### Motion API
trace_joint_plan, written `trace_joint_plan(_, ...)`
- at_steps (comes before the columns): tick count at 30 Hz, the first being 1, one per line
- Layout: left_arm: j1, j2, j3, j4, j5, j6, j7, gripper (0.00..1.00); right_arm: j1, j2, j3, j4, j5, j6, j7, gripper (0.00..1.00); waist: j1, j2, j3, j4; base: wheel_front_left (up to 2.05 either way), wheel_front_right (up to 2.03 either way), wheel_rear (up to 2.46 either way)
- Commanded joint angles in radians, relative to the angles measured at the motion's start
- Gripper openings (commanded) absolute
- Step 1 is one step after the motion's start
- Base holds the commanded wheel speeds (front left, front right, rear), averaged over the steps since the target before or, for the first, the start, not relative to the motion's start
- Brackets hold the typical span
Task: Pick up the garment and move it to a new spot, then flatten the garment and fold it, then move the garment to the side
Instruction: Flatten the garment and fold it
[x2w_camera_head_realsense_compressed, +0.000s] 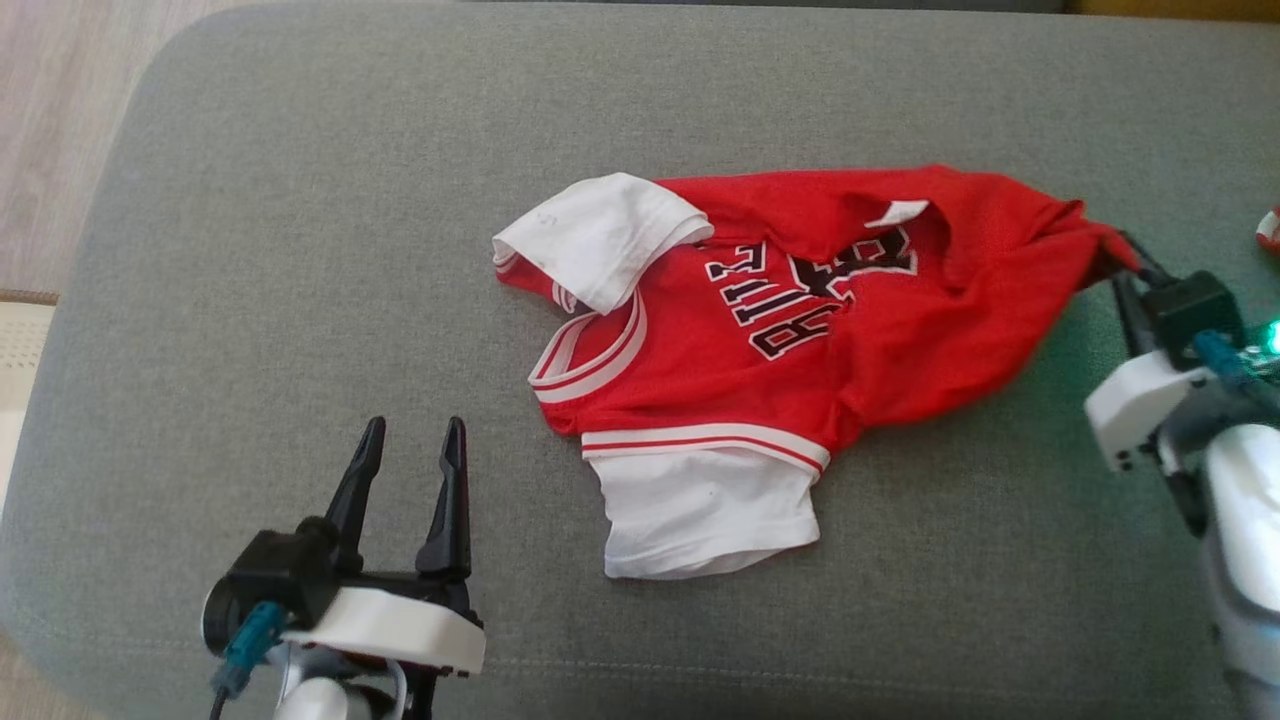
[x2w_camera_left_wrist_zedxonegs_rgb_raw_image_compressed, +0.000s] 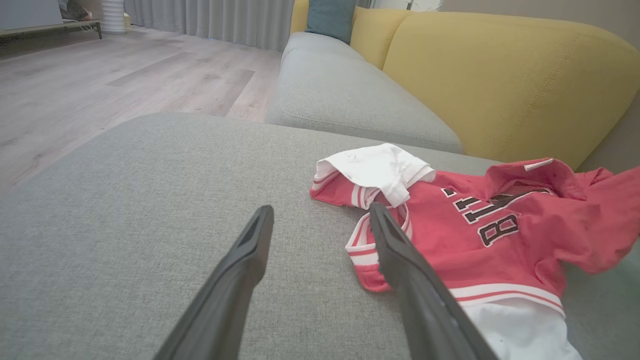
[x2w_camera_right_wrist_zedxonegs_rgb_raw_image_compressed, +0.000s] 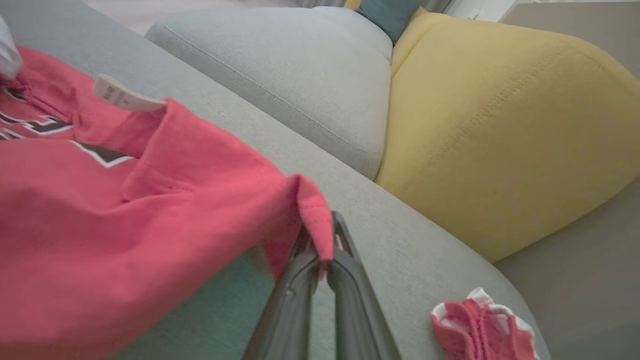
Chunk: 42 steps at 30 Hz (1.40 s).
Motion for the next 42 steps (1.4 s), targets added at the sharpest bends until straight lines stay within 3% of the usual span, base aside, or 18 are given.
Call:
trace_joint_plan(1,-0.028,-0.003,0.035,-0.026,0.008,-0.007,-0.012,1.00,-0.025,-0.027,0.003,-0.023,-0.010,0.007,0.001,0.00,0.0000,0.0000,-0.003,0.002,0.00,0.00,0.00)
trace_joint_plan(9,-0.005,-0.003,0.041,-0.024,0.010,-0.005,-0.012,1.00,-0.011,-0.061,-0.094,0.013,-0.056,0.007,0.018,0.03,0.0000,0.0000,-0.033,-0.021,0.00,0.00,0.00)
trace_joint_plan(11,0.002,-0.003,0.042,-0.025,0.010,-0.005,-0.012,1.00,-0.009,-0.054,-0.113,0.026,-0.068,0.007,0.026,0.49,0.0000,0.0000,-0.038,-0.030,0.00,0.00,0.00)
trace_joint_plan(12,0.005,-0.003,0.041,-0.025,0.011,-0.004,-0.012,1.00,-0.009,-0.051,-0.119,0.029,-0.074,0.007,0.024,0.99,0.0000,0.0000,-0.041,-0.034,0.00,0.00,0.00)
trace_joint_plan(23,0.004,-0.003,0.017,-0.007,0.017,-0.020,-0.012,1.00,-0.012,-0.010,-0.169,-0.013,-0.067,0.007,-0.037,1.00,0.0000,0.0000,-0.048,-0.092,0.00,0.00,0.00)
trace_joint_plan(29,-0.016,-0.003,-0.012,0.026,0.010,-0.034,-0.012,1.00,0.021,0.057,-0.205,-0.149,-0.029,0.007,-0.112,1.00,0.0000,0.0000,-0.050,-0.119,0.00,0.00,0.00)
trace_joint_plan(42,-0.107,-0.001,-0.062,0.247,-0.013,-0.079,0.056,1.00,0.094,0.218,-0.138,-0.257,0.050,0.007,-0.177,1.00,0.0000,0.0000,-0.066,-0.153,0.00,0.00,0.00)
